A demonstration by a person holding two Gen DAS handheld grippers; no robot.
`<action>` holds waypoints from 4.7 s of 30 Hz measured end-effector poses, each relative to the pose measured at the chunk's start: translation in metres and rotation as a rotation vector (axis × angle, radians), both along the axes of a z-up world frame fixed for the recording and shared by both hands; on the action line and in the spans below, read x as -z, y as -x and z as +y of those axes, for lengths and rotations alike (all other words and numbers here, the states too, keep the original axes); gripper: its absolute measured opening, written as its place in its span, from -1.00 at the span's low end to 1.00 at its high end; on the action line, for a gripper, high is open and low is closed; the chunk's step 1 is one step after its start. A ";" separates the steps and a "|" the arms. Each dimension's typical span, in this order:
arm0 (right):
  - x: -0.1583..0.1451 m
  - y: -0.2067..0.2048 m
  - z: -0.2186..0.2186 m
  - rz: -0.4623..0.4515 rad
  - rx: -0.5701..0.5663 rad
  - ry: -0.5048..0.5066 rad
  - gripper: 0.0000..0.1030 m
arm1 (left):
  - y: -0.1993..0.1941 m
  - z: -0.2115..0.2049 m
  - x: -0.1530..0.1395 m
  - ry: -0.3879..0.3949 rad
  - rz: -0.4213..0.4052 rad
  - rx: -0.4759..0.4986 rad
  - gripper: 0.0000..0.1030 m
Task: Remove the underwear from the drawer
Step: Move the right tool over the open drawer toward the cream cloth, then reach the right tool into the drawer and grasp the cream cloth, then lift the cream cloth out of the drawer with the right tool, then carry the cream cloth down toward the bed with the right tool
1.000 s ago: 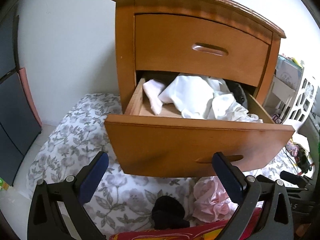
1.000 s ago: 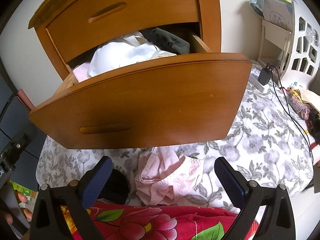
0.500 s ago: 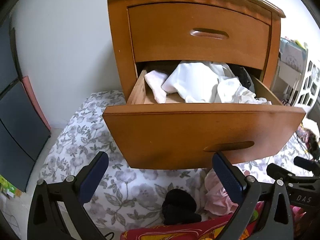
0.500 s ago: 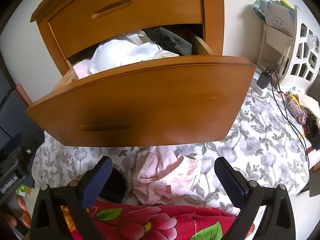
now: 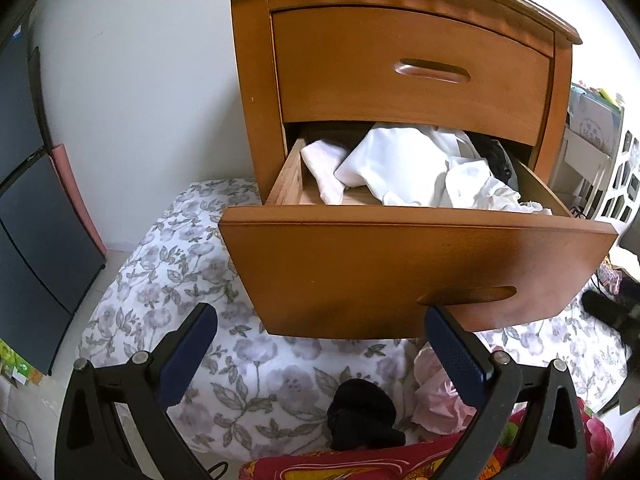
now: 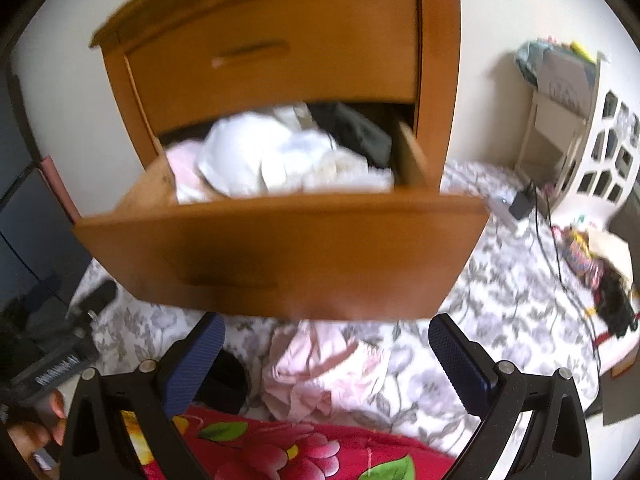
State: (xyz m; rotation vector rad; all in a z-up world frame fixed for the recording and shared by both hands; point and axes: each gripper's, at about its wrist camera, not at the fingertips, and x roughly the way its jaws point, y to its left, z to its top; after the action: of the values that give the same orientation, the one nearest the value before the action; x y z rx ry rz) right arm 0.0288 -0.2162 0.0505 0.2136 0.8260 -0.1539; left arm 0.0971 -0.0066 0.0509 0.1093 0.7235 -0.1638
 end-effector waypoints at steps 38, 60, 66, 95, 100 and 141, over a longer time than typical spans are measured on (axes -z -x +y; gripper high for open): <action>-0.023 -0.188 -0.016 0.344 -0.100 0.027 0.64 | -0.008 0.012 0.007 0.092 0.065 0.028 1.00; 0.041 -0.206 -0.042 0.484 -0.024 0.065 -0.36 | -0.014 0.017 0.011 0.138 0.100 0.045 1.00; 0.028 -0.194 -0.046 0.429 -0.043 0.057 -0.83 | -0.014 0.017 0.012 0.138 0.101 0.045 1.00; -0.084 -0.152 -0.040 0.114 -0.067 0.085 -0.91 | -0.013 0.016 0.013 0.138 0.105 0.048 1.00; -0.116 -0.140 -0.039 0.035 -0.069 0.099 -0.91 | -0.012 0.017 0.013 0.136 0.105 0.049 1.00; -0.182 -0.023 0.037 -0.062 -0.289 0.237 -0.91 | -0.011 0.020 0.010 0.118 0.110 0.050 1.00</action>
State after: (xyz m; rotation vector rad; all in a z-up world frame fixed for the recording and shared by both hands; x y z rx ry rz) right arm 0.0515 -0.1793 0.2330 -0.1236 0.7610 0.0271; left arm 0.1084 0.0132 0.0405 0.0054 0.8196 -0.2619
